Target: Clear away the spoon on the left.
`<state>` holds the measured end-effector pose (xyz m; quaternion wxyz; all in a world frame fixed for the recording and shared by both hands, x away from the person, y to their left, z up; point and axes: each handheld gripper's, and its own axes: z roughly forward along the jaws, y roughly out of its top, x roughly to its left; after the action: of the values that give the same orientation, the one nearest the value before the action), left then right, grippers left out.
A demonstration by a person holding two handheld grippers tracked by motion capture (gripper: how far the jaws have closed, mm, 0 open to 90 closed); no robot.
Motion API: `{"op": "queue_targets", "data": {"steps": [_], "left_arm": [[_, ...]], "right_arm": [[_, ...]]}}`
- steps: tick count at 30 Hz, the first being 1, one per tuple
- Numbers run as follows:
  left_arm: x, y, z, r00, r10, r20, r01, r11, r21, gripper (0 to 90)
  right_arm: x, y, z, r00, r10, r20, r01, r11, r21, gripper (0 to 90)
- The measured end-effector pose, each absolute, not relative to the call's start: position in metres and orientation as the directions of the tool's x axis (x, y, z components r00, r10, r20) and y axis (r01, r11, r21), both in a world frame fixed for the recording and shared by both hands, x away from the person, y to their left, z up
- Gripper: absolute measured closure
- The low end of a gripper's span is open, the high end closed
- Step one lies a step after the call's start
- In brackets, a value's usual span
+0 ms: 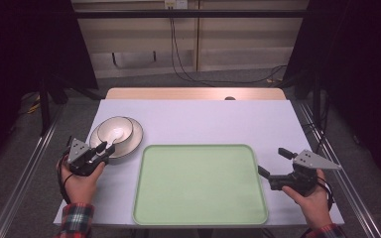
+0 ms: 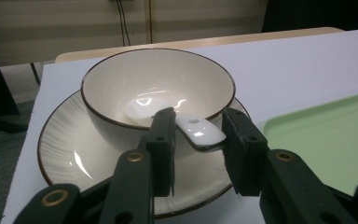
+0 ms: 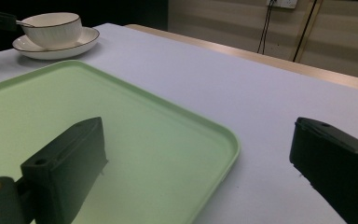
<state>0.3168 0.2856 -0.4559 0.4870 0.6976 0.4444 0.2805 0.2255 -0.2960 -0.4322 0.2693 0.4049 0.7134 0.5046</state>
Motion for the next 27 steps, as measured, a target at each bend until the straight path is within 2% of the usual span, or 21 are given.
{"op": "queue_targets", "data": {"steps": [14,19,27], "left_arm": [[0.3192,0.2910,-0.4535,0.421,0.903,-0.080,0.352,-0.082,0.933,76.8],[0.3185,0.2905,-0.4519,0.431,0.898,-0.086,0.346,-0.076,0.935,83.7],[0.3203,0.2901,-0.4516,0.428,0.898,-0.102,0.364,-0.067,0.929,85.1]], "right_arm": [[0.2255,-0.2965,-0.4323,-0.528,0.849,0.030,0.309,0.160,0.938,3.1],[0.2260,-0.2964,-0.4328,-0.535,0.845,0.028,0.306,0.163,0.938,3.1],[0.2255,-0.2972,-0.4323,-0.535,0.844,0.032,0.307,0.160,0.938,3.2]]}}
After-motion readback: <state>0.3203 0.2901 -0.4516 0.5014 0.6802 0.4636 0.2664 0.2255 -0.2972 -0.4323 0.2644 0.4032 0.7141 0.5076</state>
